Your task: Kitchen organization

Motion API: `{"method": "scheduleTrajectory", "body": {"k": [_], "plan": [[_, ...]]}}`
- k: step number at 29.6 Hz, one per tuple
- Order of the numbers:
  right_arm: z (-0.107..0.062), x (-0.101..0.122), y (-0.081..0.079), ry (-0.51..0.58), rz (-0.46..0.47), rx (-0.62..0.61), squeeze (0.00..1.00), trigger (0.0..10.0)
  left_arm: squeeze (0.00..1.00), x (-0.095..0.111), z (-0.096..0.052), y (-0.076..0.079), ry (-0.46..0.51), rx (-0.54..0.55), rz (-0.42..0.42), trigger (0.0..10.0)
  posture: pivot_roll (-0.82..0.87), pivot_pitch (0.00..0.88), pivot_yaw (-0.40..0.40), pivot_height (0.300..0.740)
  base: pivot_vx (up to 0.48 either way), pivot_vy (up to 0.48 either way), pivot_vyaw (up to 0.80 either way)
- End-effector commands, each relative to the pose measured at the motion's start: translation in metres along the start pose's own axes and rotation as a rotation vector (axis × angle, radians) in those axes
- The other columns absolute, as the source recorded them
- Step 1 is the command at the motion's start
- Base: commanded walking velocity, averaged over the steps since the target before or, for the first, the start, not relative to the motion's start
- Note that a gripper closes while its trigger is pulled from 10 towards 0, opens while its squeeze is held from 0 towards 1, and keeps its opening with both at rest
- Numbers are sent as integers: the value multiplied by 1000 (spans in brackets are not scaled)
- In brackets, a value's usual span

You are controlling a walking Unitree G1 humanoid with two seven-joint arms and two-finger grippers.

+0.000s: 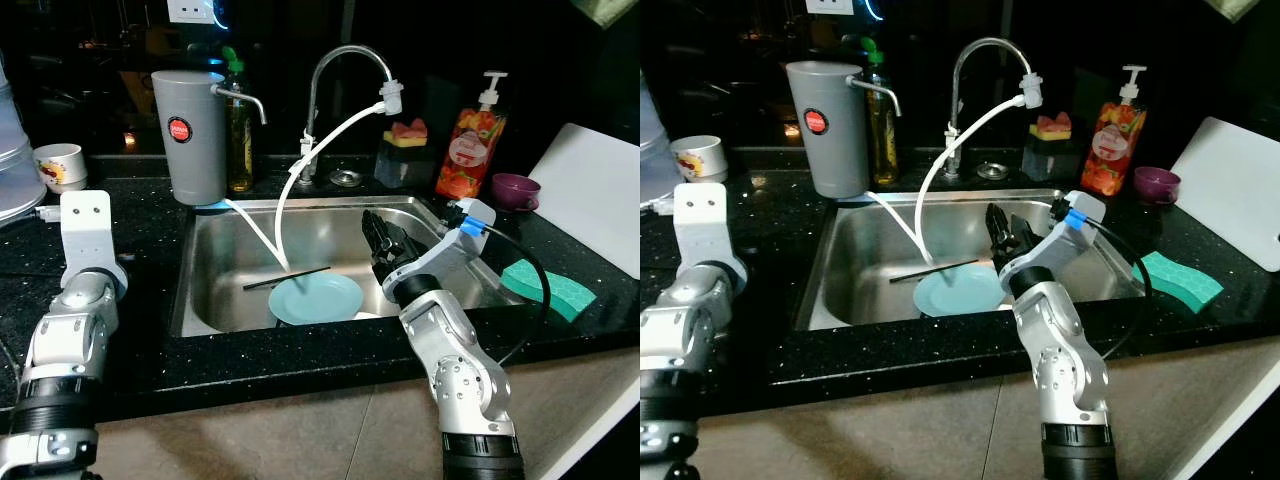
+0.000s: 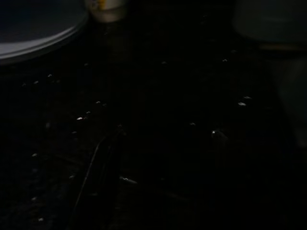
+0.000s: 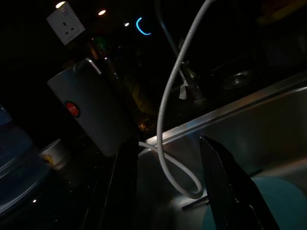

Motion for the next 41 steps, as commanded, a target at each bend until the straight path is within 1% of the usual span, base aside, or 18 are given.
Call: {"method": "scheduleTrajectory", "body": {"k": [1, 7, 11, 18, 21, 23, 24, 25, 26, 27, 28, 29, 31, 33, 35, 37, 39, 41], "plan": [[1, 3, -1, 11, -1, 4, 0, 10000, 0, -2, 5, -3, -18, -7, -5, 10000, 39, 62, -74, 740, 0, 0, 0], [1, 3, -10, 9, -9, 38, 0, 10000, 0, -8, 16, -16, -82, -12, -138, 10000, 38, 78, -74, 740, 0, 0, 0], [0, 1, -17, -3, -39, 66, 0, 10000, 0, -10, 20, -27, -82, 7, -148, 10000, 42, 92, -81, 740, 0, 0, 0], [-1, -1, -16, -9, -38, 66, 0, 10000, 0, -15, 23, -38, -93, 4, -156, 10000, 44, 95, -79, 740, 0, 0, 0], [-2, -2, -14, -12, -39, 59, 0, 10000, 0, -30, 20, -37, -142, -9, -197, 10000, 44, 94, -84, 740, 0, 0, 0], [-3, -1, -14, -13, -42, 62, 0, 10000, 0, -28, 16, -23, -106, -75, -189, 10000, 43, 91, -86, 740, 0, 0, 0], [-3, -1, -14, -13, -42, 62, 0, 10000, 0, -28, 16, -23, -106, -75, -189, 10000, 43, 91, -86, 740, 0, 0, 0], [-3, -1, -15, -13, -43, 64, 0, 10000, 0, -24, 14, -16, -74, -113, -180, 10000, 43, 91, -86, 740, 0, 0, 0], [-2, 1, -15, -8, -48, 68, 0, 10000, 0, -12, 10, -5, 24, -164, -128, 10000, 39, 87, -89, 740, 0, 0, 0], [-2, 1, -15, -8, -48, 68, 0, 10000, 0, -12, 10, -5, 24, -164, -128, 10000, 39, 87, -89, 740, 0, 0, 0], [-2, 4, -16, 6, -65, 69, 0, 10000, 0, 7, 2, 5, 164, -203, -48, 10000, 41, 83, -91, 740, 0, 0, 0], [-2, 4, -16, 6, -65, 69, 0, 10000, 0, 7, 2, 5, 164, -203, -48, 10000, 41, 83, -91, 740, 0, 0, 0], [-4, 13, -16, 52, -139, 62, 0, 10000, 0, 40, -21, 30, 402, -275, 28, 10000, 42, 80, -92, 740, 0, 0, 0], [-4, 13, -16, 52, -139, 62, 0, 10000, 0, 40, -21, 30, 402, -275, 28, 10000, 42, 80, -92, 740, 0, 0, 0], [-6, 22, -16, 104, -263, 52, 0, 10000, 0, 56, -40, 48, 519, -332, 31, 10000, 42, 71, -82, 740, 0, 0, 0], [-6, 22, -16, 104, -263, 52, 0, 10000, 0, 56, -40, 48, 519, -332, 31, 10000, 42, 71, -82, 740, 0, 0, 0], [-9, 26, -18, 131, -334, 42, 0, 10000, 0, 57, -55, 66, 528, -414, -8, 10000, 38, 66, -78, 740, 0, 0, 0], [-10, 27, -16, 133, -346, 27, 0, 10000, 0, 54, -62, 78, 500, -467, -44, 10000, 36, 65, -77, 740, 0, 0, 0]]}}
Point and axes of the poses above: a point about 5 cm out from each wrist's last joint towards the gripper, its own z axis pointing out of the wrist towards the gripper, its own x axis along the axis of the wrist's last joint, y = z × x, the point moved 2 cm from there along z, pointing out of the wrist towards the gripper
